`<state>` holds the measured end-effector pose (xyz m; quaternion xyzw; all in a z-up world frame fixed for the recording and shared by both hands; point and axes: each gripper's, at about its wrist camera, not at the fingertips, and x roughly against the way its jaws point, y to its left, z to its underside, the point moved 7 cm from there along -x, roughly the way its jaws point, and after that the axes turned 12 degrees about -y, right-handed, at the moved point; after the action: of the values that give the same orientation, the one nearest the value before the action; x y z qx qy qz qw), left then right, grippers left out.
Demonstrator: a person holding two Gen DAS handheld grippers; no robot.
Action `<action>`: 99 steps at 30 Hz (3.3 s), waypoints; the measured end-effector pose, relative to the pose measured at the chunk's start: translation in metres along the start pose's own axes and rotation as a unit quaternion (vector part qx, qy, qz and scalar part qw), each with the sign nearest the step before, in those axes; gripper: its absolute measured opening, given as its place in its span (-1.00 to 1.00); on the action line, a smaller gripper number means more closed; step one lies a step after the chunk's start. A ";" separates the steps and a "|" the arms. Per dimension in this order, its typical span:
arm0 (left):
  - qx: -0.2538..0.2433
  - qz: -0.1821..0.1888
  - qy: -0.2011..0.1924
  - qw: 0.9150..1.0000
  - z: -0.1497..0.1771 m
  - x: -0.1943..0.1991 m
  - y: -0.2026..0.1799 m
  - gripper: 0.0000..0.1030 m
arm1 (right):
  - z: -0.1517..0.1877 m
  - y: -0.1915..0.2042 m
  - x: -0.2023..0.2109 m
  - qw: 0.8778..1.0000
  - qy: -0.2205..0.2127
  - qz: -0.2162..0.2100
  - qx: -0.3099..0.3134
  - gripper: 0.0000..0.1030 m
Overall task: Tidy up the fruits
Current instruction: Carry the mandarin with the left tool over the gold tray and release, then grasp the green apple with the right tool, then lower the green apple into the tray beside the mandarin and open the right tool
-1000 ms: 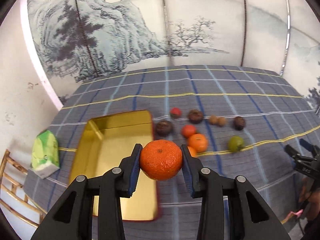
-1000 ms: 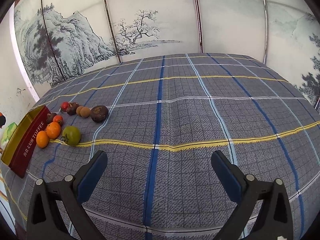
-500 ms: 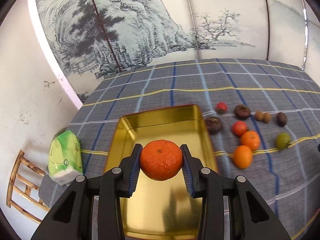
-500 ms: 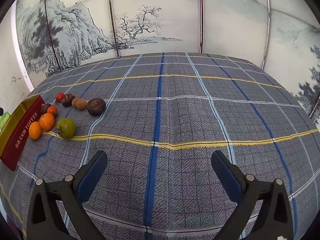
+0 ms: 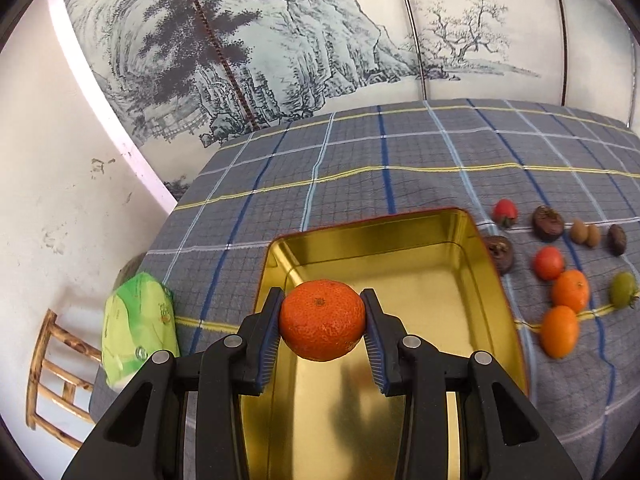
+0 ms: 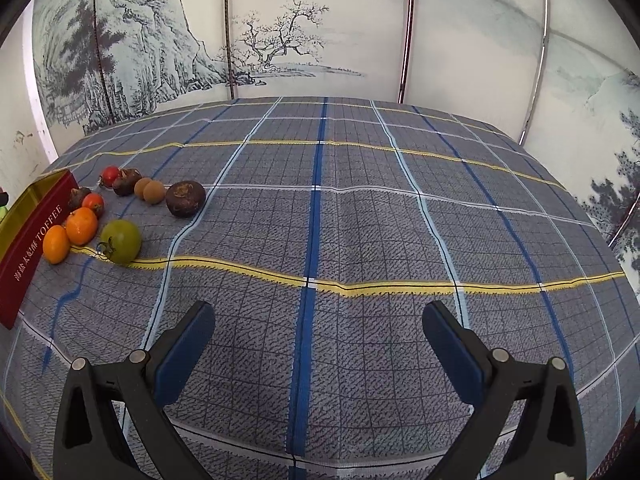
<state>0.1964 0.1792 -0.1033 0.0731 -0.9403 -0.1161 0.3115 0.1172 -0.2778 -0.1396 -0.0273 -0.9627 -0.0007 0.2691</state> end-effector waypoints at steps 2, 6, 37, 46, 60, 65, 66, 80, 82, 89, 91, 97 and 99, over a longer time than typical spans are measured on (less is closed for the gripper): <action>-0.001 0.001 0.009 1.000 -0.003 -0.011 0.003 -0.24 | 0.000 0.000 -0.001 1.000 0.001 0.001 0.002 1.00; -0.002 0.002 0.029 1.000 -0.005 -0.031 0.007 -0.24 | 0.000 0.001 -0.001 1.000 0.003 0.004 0.004 1.00; 0.136 0.002 -0.084 0.987 0.057 0.145 0.043 0.76 | -0.039 0.150 -0.009 0.977 0.021 -0.199 0.076 0.45; 0.121 0.012 -0.076 0.990 0.066 0.152 0.034 0.76 | -0.026 0.157 -0.048 0.974 0.088 -0.196 0.076 -0.31; 0.149 0.036 -0.087 0.984 0.066 0.174 0.037 0.76 | -0.093 0.259 0.037 0.935 0.031 -0.341 0.094 -0.31; 0.154 0.037 -0.087 0.984 0.067 0.179 0.045 0.76 | -0.103 0.326 0.024 0.918 0.041 -0.371 0.136 -0.31; 0.157 0.039 -0.086 0.983 0.067 0.181 0.047 0.76 | -0.101 0.339 0.019 0.916 0.046 -0.372 0.144 -0.31; 0.158 0.043 -0.073 0.984 0.083 0.176 0.056 0.76 | -0.064 0.414 -0.063 0.919 0.120 -0.307 0.214 -0.31; 0.157 0.045 -0.068 0.984 0.084 0.173 0.055 0.76 | -0.061 0.421 -0.067 0.919 0.119 -0.304 0.219 -0.31; 0.149 0.045 -0.061 0.986 0.085 0.167 0.050 0.76 | -0.074 0.427 -0.064 0.926 0.094 -0.319 0.180 -0.22; 0.147 0.047 -0.060 0.986 0.083 0.167 0.047 0.76 | -0.085 0.415 -0.052 0.929 0.071 -0.334 0.146 -0.09; 0.142 0.054 -0.071 0.986 0.077 0.169 0.040 0.76 | -0.088 0.321 -0.020 0.942 0.028 -0.327 0.076 -0.06; 0.144 0.062 -0.069 0.985 0.076 0.167 0.036 0.76 | -0.074 0.279 -0.021 0.950 0.036 -0.298 0.081 -0.06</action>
<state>0.0153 0.1916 -0.0584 0.0509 -0.9690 0.0353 0.2391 0.1884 -0.0012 -0.0914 0.2831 -0.9135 -0.0039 0.2922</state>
